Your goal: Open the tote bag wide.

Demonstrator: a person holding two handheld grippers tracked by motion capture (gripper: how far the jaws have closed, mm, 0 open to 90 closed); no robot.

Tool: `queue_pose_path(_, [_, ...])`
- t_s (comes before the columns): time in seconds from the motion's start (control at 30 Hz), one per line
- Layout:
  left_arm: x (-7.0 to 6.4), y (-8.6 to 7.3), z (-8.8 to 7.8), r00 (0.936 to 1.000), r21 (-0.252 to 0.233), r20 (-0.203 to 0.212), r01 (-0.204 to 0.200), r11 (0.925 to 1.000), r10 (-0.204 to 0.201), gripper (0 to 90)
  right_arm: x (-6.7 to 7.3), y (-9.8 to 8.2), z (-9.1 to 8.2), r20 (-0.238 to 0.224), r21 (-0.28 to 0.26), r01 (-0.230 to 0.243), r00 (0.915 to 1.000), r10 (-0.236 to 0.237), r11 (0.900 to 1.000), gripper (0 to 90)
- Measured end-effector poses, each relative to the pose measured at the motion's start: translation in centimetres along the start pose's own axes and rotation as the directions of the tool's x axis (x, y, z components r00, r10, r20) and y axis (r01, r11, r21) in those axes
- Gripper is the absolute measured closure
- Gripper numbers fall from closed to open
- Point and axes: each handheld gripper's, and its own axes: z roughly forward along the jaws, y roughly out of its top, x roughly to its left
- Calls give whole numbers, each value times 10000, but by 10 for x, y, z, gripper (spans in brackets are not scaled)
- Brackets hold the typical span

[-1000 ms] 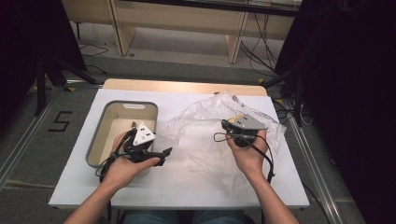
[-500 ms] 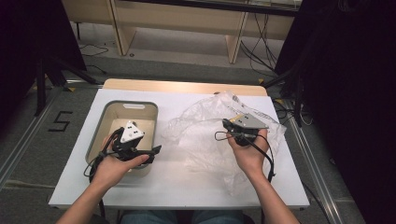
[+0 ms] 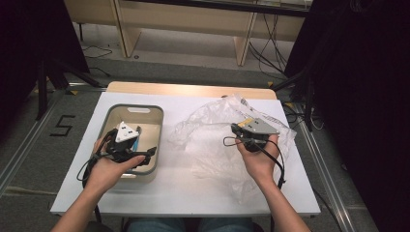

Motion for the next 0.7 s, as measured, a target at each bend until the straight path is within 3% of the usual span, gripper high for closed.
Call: queue_pose_path(0.7, [20, -3, 0, 9973, 78, -402, 616, 9981, -612, 241, 0, 0, 0, -31, 5, -28, 10000, 28, 10000, 900])
